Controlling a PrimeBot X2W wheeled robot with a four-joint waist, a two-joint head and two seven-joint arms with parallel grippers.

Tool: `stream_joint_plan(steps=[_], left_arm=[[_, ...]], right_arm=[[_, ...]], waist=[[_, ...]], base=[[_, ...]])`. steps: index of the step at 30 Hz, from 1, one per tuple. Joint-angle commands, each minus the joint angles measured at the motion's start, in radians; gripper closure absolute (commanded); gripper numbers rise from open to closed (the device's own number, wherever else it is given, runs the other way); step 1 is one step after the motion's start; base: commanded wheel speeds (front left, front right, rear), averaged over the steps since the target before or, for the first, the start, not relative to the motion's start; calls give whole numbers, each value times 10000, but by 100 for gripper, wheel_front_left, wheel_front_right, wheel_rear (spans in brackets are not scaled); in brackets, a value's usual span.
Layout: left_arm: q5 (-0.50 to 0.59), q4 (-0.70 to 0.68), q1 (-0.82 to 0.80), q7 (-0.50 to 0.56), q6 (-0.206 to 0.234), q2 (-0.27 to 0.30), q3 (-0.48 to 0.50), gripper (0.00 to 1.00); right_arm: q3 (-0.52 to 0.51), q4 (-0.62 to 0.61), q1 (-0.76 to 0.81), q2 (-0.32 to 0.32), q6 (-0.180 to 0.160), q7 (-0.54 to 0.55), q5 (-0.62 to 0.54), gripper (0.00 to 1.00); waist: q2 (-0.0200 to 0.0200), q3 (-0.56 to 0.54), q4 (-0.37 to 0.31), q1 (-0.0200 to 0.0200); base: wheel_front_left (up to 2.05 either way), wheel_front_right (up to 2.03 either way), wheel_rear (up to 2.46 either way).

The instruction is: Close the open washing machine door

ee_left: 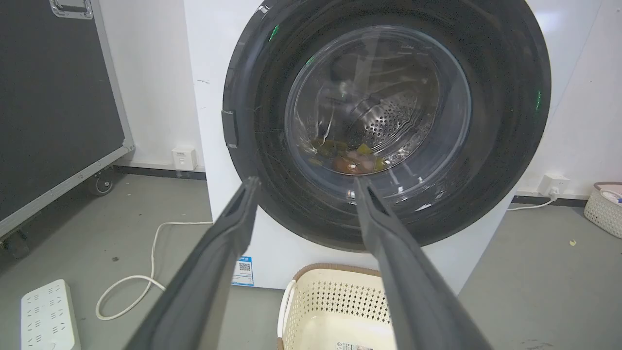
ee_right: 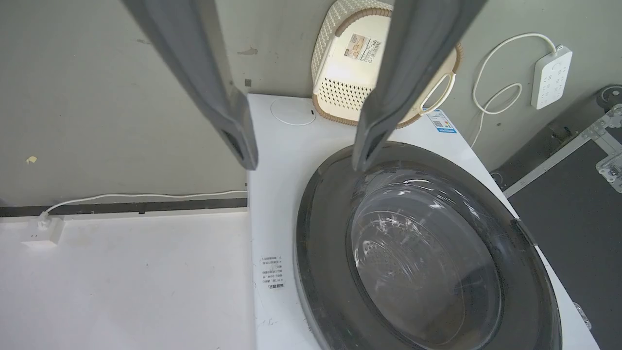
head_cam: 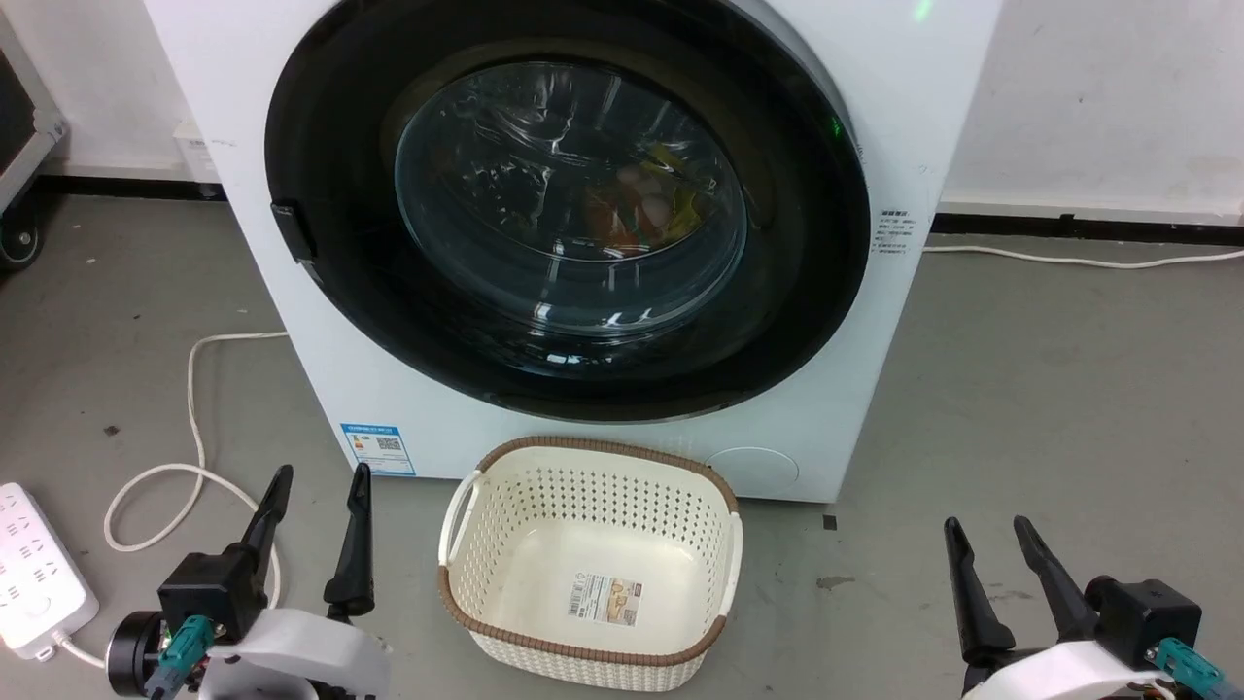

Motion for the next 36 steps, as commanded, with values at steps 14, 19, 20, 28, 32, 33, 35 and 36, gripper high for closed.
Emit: stream_joint_plan(steps=[14, 19, 20, 28, 32, 33, 35, 36], left_arm=[[51, -44, -5, 74, 12, -25, 5, 100], [163, -110, 20, 168, 28, -88, 26, 100], [185, -123, 25, 186, 31, -101, 31, 100], [364, -228, 66, 335, 55, -203, 65, 100], [454, -281, 86, 410, 67, -253, 82, 100], [476, -294, 91, 429, 70, -266, 86, 100], [499, -307, 96, 447, 73, -279, 90, 100], [543, -334, 107, 485, 79, -304, 99, 100]], right_arm=[[2, -14, -9, 0, 0, 20, -67, 100], [9, -85, -16, -1, 0, 87, -152, 100], [10, -99, -17, -1, 0, 101, -169, 100], [20, -211, -27, -2, -1, 208, -304, 100], [25, -267, -32, -2, -1, 262, -372, 100], [26, -281, -34, -3, -1, 276, -389, 100], [27, -295, -35, -3, -1, 289, -406, 100], [30, -324, -37, -3, -1, 316, -440, 100]], waist=[[-1, 23, 30, 0], [-1, 36, 43, 0], [-1, 39, 46, 0], [-1, 60, 66, 0], [-1, 71, 76, 0], [-1, 74, 79, 0], [-1, 77, 82, 0], [-1, 82, 87, 0]], base=[[0, 0, 0], [0, 0, 0], [0, 0, 0], [0, 0, 0], [0, 0, 0], [0, 0, 0], [0, 0, 0], [0, 0, 0]])
